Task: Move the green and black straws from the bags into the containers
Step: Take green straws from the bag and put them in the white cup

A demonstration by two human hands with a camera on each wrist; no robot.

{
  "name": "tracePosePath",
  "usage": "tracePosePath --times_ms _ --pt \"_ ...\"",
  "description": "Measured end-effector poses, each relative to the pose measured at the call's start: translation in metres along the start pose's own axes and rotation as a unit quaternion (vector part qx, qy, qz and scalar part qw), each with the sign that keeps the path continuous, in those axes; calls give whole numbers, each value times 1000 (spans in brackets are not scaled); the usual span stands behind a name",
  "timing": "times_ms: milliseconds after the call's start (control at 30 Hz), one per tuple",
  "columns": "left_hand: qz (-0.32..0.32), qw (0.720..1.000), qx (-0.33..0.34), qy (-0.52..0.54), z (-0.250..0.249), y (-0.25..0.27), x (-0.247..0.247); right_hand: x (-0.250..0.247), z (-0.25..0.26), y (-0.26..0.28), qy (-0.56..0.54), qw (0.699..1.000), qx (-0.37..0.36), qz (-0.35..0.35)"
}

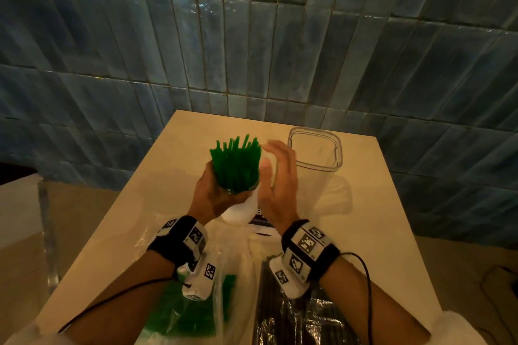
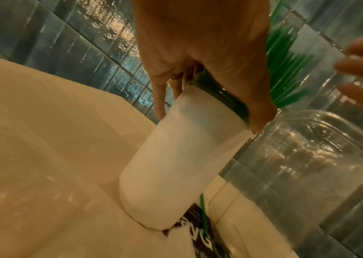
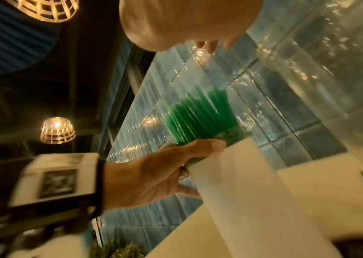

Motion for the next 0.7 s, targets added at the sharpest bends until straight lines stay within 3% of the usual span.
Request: tracePosePath --times_ms 67,133,200,267,367,467,567,633,700 --pt "-17 1000 -15 -4 2 -6 -11 -11 -16 18 -36 996 75 -29" --pt "-15 1000 -17 3 5 -10 -15 0 -44 34 36 977 192 86" --pt "-8 1000 -23 5 6 -12 -15 23 -79 58 191 898 256 303" --pt "-7 1000 -26 10 6 -13 -15 41 -104 82 260 802 296 449" --pt "-11 1000 -23 12 6 -12 -15 52 -120 97 289 730 352 510" --pt "-13 1000 -23 11 9 -12 -15 54 -122 98 377 663 346 546" --pt "-13 1000 -26 11 10 -12 -14 55 -126 100 411 630 327 572" --pt "-12 999 -28 11 11 -13 -14 56 -125 101 406 628 290 597" --pt "-13 1000 -26 11 11 -14 -13 55 -119 99 398 645 256 600"
Point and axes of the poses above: each hand's wrist, its own y-axis away from the middle knuckle, its own x-axis out of the palm, z = x × y, the point moved 6 cm from there along -y, towards the middle knuckle
